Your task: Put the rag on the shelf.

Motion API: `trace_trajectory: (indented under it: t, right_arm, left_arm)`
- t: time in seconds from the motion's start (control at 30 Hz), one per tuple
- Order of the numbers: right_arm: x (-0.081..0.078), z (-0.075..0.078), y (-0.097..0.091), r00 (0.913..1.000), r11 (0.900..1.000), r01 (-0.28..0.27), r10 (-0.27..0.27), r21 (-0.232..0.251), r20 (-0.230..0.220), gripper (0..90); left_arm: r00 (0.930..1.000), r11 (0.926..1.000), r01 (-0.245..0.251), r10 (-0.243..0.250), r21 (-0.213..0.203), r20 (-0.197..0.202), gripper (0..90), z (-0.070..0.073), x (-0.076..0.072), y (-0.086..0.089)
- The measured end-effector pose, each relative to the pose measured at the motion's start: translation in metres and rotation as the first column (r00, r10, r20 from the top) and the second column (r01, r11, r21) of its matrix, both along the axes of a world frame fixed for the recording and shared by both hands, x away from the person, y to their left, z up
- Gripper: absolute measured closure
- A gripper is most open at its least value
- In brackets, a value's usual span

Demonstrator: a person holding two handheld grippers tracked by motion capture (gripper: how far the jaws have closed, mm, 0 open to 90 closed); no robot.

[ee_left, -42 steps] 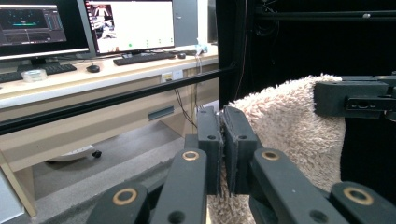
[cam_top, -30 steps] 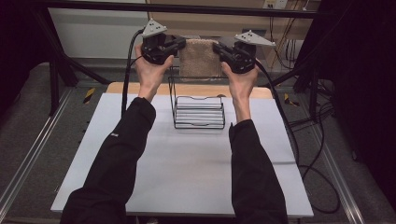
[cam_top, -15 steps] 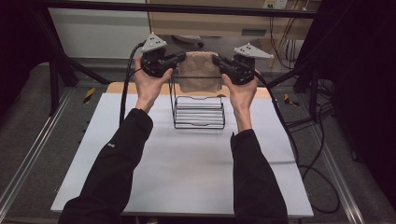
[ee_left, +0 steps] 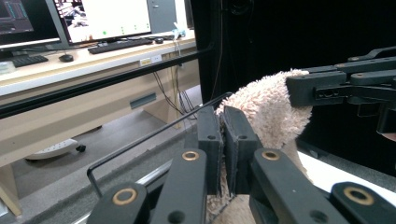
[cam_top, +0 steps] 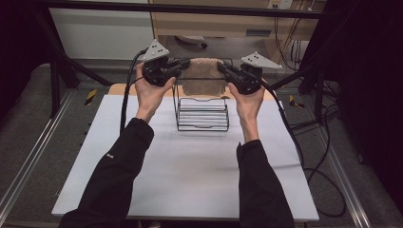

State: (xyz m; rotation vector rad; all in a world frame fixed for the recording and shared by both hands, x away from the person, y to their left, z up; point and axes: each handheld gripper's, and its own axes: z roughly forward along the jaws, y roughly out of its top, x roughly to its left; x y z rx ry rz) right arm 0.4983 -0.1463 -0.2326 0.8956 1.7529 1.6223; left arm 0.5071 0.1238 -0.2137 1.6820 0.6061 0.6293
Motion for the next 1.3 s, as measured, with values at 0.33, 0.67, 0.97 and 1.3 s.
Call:
trace_trajectory:
  t: [0.33, 0.67, 0.97, 1.3]
  right_arm:
    - [-0.012, -0.005, -0.002, 0.9997, 0.9985, -0.025, 0.025, -0.049, 0.004, 82.5]
    - [-0.018, -0.012, -0.002, 0.9994, 0.9968, -0.033, 0.033, -0.072, -0.004, 81.9]
    - [-0.019, -0.015, -0.003, 0.9991, 0.9961, -0.042, 0.042, -0.077, -0.005, 82.0]
    - [-0.021, -0.018, -0.003, 0.9986, 0.9942, -0.052, 0.052, -0.094, -0.004, 81.6]
  left_arm:
    - [0.9991, 0.9995, 0.028, -0.027, 0.014, -0.031, 85.2, -0.008, -0.015, 0.003]
    - [0.9976, 0.9991, 0.028, -0.026, 0.032, -0.065, 83.1, -0.019, -0.022, 0.003]
    - [0.9946, 0.9994, 0.033, -0.033, -0.007, -0.098, 74.1, -0.008, -0.023, 0.009]
    - [0.9819, 0.9997, 0.019, -0.022, -0.019, -0.188, 82.5, 0.007, -0.01, 0.004]
